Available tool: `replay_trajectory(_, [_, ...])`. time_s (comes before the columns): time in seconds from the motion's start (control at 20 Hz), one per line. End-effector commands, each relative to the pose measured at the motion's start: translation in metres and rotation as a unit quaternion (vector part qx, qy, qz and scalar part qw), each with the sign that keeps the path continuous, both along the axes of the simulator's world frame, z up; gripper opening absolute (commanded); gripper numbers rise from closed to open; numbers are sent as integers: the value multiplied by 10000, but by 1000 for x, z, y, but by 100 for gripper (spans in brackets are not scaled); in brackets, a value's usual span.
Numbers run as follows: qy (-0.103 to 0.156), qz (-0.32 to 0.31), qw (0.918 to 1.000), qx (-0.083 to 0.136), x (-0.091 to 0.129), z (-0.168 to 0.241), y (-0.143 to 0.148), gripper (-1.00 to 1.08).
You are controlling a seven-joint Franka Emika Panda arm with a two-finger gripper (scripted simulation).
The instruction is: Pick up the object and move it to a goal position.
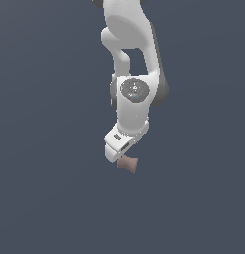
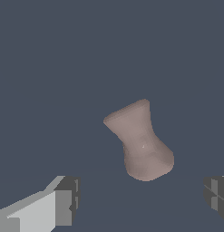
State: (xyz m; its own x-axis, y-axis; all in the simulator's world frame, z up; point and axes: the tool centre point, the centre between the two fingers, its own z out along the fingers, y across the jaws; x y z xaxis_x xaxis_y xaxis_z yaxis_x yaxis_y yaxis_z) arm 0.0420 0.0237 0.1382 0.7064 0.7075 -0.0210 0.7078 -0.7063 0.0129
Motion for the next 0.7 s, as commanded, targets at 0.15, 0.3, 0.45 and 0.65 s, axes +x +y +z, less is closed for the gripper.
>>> replay_trajectory(0.15, [8, 749, 9972, 38, 8, -10, 1, 100])
replay_trajectory(0.3, [8, 1124, 9936, 60, 12, -14, 1, 100])
replay_trajectory(0.45, [7, 1436, 9896, 80, 16, -18, 1, 100])
replay_trajectory(0.65, [3, 1755, 9844, 101, 19, -23, 2, 100])
